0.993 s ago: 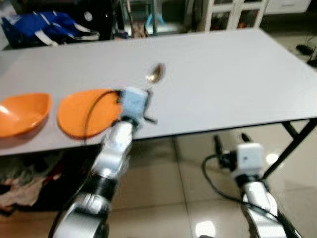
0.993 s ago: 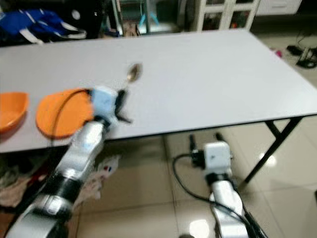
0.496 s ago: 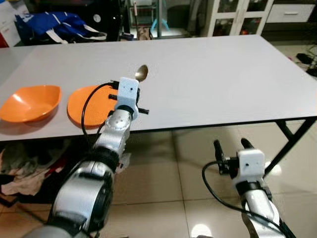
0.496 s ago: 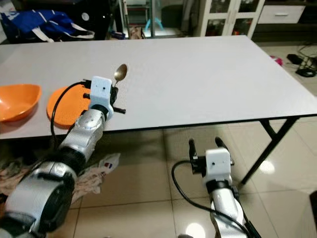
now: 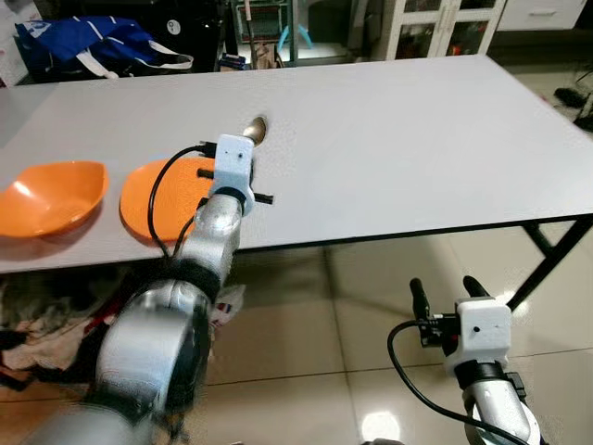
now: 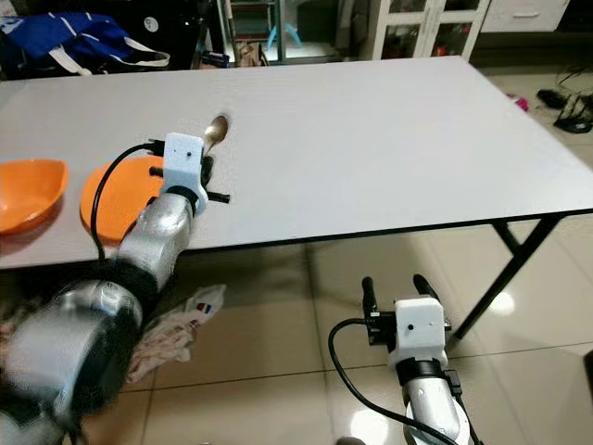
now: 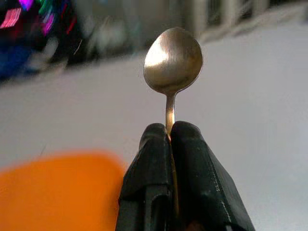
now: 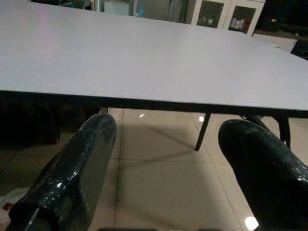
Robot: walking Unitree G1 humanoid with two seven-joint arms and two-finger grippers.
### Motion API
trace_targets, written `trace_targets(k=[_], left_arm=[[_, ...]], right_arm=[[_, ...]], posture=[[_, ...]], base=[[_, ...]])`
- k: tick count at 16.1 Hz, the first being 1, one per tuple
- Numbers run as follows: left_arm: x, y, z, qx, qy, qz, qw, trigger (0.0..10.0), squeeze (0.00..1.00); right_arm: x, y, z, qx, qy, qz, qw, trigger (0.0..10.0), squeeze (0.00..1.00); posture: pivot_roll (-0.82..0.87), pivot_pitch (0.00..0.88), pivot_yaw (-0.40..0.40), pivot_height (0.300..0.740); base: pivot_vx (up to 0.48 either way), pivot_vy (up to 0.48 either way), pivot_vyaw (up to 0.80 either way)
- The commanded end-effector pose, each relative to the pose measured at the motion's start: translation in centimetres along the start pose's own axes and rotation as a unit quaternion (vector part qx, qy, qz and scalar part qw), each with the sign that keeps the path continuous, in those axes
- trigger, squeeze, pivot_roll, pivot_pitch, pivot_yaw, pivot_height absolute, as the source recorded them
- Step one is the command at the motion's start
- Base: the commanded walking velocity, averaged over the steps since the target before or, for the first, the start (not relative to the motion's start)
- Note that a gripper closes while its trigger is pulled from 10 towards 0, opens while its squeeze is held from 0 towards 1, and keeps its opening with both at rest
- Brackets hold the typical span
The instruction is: Setting the table
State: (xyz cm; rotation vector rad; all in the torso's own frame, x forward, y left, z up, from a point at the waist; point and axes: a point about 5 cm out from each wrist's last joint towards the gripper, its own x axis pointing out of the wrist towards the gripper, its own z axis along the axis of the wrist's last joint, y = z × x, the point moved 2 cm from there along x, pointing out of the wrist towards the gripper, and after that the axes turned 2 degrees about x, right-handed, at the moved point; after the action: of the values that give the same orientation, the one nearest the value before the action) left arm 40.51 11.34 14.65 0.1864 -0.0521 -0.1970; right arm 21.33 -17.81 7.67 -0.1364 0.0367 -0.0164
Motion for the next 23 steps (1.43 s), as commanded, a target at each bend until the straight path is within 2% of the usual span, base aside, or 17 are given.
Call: trace_targets(k=[1, 2, 3, 5, 6, 7, 8, 10, 14, 19, 23], left_arm=[[0.1, -0.5, 1.1, 0.014, -0.03, -0.021, 0.999, 0.0, 0.0], [-1.6, 0.3, 0.7, -0.005, -0.052, -0.025, 0.998, 0.0, 0.0], [-2.9, 0.5, 0.4, -0.001, -0.057, -0.034, 0.998, 0.0, 0.0], [-4.6, 0.8, -0.4, -0.002, -0.056, -0.039, 0.998, 0.0, 0.0], [-6.9, 1.3, -1.4, -0.011, -0.055, -0.021, 0.998, 0.0, 0.0], [-7.5, 1.3, -1.6, -0.013, -0.057, -0.019, 0.998, 0.0, 0.0], [-9.0, 0.4, -0.9, -0.013, -0.081, -0.029, 0.996, 0.0, 0.0], [-10.1, -0.4, -0.6, -0.024, -0.079, -0.035, 0.996, 0.0, 0.0], [-9.2, 0.0, -0.9, -0.015, -0.053, -0.018, 0.998, 0.0, 0.0], [-7.5, -1.0, 0.0, -0.003, -0.049, -0.026, 0.998, 0.0, 0.0], [-7.5, -0.6, -0.2, -0.02, -0.042, -0.003, 0.999, 0.0, 0.0]], right_arm=[[0.2, -0.2, 0.5, 0.002, -0.008, -0.007, 1.0, 10.0, 0.0], [0.7, 0.4, 0.5, 0.007, -0.009, 0.003, 1.0, 10.0, 0.0], [1.2, 0.9, 0.5, 0.009, -0.011, 0.017, 1.0, 10.0, 0.0], [1.8, 1.2, 0.5, 0.01, -0.013, 0.025, 1.0, 10.0, 0.0], [2.6, 1.5, 0.8, 0.012, -0.02, 0.03, 0.999, 10.0, 0.0], [2.7, 1.6, 0.8, 0.012, -0.021, 0.032, 0.999, 10.0, 0.0], [3.1, 1.5, 1.0, 0.015, -0.026, 0.031, 0.999, 10.0, 0.0], [3.4, 1.2, 1.3, 0.025, -0.034, 0.018, 0.999, 10.0, 0.0], [3.1, 1.1, 1.1, 0.022, -0.031, 0.019, 0.999, 10.0, 0.0], [3.0, 1.1, 0.9, 0.02, -0.026, 0.02, 0.999, 10.0, 0.0], [2.9, 1.1, 0.6, 0.019, -0.022, 0.022, 0.999, 10.0, 0.0]], posture=[[-0.2, 0.0, 0.09, 0.731], [-0.15, 0.0, 0.076, 0.731], [-0.11, 0.0, 0.065, 0.731], [-0.09, 0.0, 0.057, 0.731], [-0.06, 0.0, 0.04, 0.731], [-0.06, 0.0, 0.04, 0.731], [-0.06, 0.0, 0.032, 0.731], [-0.06, 0.0, 0.032, 0.731], [-0.07, 0.0, 0.035, 0.731], [-0.08, 0.0, 0.038, 0.731], [-0.08, 0.0, 0.037, 0.731]], base=[[0.0, 0.0, 0.0], [0.0, 0.0, 0.0], [0.0, 0.0, 0.0], [0.0, 0.0, 0.0], [0.0, 0.0, 0.0], [0.0, 0.0, 0.0], [0.0, 0.0, 0.0], [0.0, 0.0, 0.0], [0.339, 0.0, 0.0], [0.473, 0.0, 0.0], [0.453, 0.076, 0.0]])
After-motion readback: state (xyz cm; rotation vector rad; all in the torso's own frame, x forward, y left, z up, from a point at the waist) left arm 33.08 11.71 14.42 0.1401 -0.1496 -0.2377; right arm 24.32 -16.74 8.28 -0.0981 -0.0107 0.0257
